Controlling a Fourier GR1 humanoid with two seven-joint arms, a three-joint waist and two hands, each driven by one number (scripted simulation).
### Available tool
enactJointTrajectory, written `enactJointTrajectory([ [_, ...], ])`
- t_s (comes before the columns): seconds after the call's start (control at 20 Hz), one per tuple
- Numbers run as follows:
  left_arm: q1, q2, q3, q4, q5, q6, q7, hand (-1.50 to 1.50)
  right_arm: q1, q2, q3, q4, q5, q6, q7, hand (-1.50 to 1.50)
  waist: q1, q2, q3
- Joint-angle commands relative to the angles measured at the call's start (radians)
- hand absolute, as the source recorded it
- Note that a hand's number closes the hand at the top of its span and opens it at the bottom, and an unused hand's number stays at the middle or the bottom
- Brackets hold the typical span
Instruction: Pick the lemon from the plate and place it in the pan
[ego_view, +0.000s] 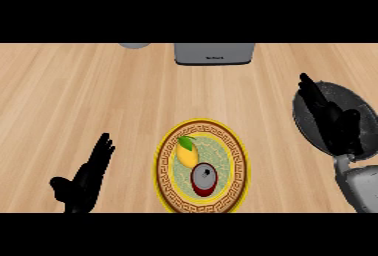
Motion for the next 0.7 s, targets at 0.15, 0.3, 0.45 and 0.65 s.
enactJointTrajectory([
  [0.15, -0.155, 0.108, -0.062, -0.135, -0.137, 0.013, 0.126, 0.0, -0.208, 0.166, 0.11, 0.179, 0.006, 0.045, 0.13, -1.5, 0.068, 0.036, -0.013],
  [0.3, -0.199, 0.125, -0.06, -0.095, -0.13, -0.036, 0.114, 0.0, -0.26, -0.082, 0.28, 0.213, 0.328, 0.088, 0.157, -1.5, 0.094, 0.035, -0.04],
  [0.45, -0.257, 0.144, -0.076, -0.177, -0.14, -0.036, 0.245, 0.0, -0.314, 0.206, 0.319, 0.35, 0.407, -0.138, 0.187, 1.5, 0.068, 0.035, -0.014],
  [0.65, -0.302, 0.148, -0.028, -0.189, -0.128, -0.039, 0.343, 0.0, -0.263, 0.349, 0.268, 0.469, 0.392, -0.221, 0.037, -1.5, 0.023, 0.031, -0.016],
])
